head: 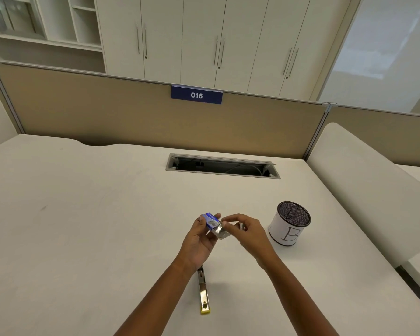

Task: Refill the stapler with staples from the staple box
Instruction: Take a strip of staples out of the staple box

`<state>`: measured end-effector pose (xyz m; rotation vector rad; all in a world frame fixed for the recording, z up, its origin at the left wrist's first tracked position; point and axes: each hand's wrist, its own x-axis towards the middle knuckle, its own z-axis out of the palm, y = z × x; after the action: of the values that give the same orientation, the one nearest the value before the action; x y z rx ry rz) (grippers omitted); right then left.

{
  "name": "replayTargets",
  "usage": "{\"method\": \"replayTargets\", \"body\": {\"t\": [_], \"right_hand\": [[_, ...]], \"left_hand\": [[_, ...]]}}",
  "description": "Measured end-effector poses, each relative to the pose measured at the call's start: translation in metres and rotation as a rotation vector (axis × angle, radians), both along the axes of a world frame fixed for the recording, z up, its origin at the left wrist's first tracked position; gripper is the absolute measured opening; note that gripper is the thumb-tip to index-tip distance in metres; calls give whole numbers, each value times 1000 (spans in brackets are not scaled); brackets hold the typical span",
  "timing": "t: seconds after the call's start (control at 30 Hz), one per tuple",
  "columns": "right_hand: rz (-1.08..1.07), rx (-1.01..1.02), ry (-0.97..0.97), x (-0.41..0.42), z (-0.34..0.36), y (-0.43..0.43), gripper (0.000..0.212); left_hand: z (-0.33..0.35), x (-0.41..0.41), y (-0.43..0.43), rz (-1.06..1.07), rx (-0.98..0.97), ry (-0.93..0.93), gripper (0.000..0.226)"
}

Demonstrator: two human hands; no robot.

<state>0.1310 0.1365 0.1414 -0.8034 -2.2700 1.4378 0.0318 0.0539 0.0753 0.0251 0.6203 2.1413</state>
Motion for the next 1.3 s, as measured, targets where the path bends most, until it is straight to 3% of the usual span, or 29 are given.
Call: {"method": "replayTargets", "body": {"t": [0.13,0.33,0.7,0.97,1.3], "right_hand": [[35,246,-29,-2,-4,-2,10],[45,397,-111,-2,-7,-2,15],[50,378,-128,-2,-5,-3,17],[144,463,-263,-1,-6,-2,29],[130,443,-120,10,0,0,20]], "left_hand": [[-4,-1,1,10,-25,18,23],[-7,-3,1,34,-49,42,23],[-6,0,4,13,-25,25,24],[-2,3,1,-17,-65,14,25],[3,2,-2,-22,-24,-21,25]]}}
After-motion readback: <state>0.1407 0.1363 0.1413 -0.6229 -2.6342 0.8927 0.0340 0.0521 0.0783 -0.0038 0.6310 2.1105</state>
